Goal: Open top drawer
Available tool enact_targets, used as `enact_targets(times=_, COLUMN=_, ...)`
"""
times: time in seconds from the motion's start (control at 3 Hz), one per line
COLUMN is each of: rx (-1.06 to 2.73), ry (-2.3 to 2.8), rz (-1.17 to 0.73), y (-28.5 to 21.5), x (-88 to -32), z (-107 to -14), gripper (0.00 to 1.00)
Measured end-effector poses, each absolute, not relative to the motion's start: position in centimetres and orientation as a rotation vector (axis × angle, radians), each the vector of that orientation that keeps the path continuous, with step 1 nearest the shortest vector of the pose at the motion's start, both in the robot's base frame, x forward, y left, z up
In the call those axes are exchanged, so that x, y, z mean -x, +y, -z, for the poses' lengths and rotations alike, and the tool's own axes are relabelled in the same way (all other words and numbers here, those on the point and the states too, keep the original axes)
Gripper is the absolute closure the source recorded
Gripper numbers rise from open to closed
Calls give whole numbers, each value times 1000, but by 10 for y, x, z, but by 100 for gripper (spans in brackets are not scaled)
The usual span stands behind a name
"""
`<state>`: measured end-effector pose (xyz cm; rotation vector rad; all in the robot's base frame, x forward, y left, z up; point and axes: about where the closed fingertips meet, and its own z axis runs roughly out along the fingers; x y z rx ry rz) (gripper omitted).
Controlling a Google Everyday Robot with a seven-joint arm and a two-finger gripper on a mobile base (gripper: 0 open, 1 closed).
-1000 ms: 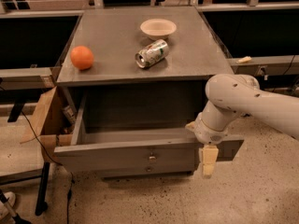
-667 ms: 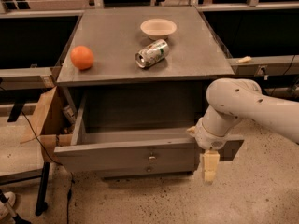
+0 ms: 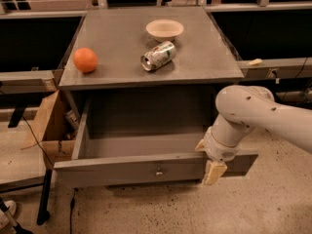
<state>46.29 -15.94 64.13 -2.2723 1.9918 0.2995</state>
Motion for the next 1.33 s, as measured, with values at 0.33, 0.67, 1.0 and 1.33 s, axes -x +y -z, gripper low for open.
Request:
enact_targets(times=0.33, rx=2288, ry=1994, rz=-304, y=-161, x=-447, z=-641, gripper=64)
enact_targets(times=0.67, rx=2292, ry=2000, rz=-302, y=-163, x=-440, z=-643, gripper=89)
enact_targets(times=1.0, rx=2291, ry=2009, rz=-294, y=-167, x=-430, z=-645, gripper=100)
enact_targets(times=1.33, rx=2291, ry=2013, rz=-293, y=-169, x=-425, z=-646, gripper=85)
